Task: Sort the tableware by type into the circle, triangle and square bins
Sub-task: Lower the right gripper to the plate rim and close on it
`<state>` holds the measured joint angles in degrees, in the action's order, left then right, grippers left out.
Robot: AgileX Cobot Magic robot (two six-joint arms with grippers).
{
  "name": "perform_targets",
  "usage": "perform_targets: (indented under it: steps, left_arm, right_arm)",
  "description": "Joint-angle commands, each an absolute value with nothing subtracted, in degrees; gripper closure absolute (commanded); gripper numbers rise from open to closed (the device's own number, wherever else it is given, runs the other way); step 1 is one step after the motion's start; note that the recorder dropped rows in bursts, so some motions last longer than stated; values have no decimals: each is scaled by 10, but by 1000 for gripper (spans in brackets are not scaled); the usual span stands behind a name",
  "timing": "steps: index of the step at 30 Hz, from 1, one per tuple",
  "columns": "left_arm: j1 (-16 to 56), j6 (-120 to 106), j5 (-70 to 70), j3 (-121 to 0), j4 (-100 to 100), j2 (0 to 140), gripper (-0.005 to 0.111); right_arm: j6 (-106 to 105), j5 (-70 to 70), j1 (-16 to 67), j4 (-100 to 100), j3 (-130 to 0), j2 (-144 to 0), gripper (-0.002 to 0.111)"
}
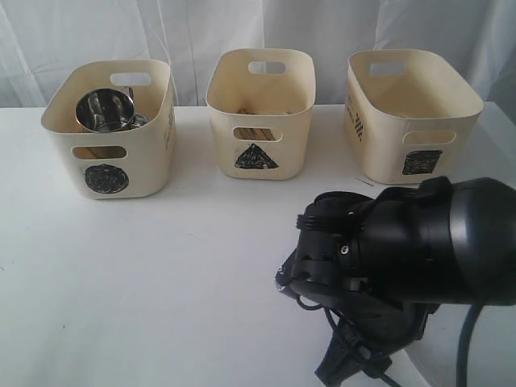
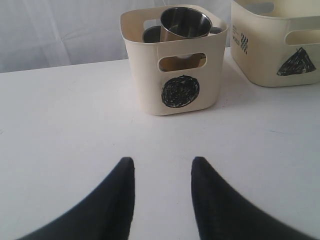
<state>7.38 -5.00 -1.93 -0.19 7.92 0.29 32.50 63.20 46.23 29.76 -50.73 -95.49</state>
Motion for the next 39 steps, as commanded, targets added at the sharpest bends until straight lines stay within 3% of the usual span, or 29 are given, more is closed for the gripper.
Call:
perform_targets:
  steps: [1, 39]
  left_arm:
    - [73, -49, -16, 0, 81, 0, 64]
    - [73, -49, -16, 0, 81, 0, 64]
  right_arm:
    - [340, 623, 463, 309, -509, -955, 50]
    - [436, 603, 457, 360, -508, -1032, 51]
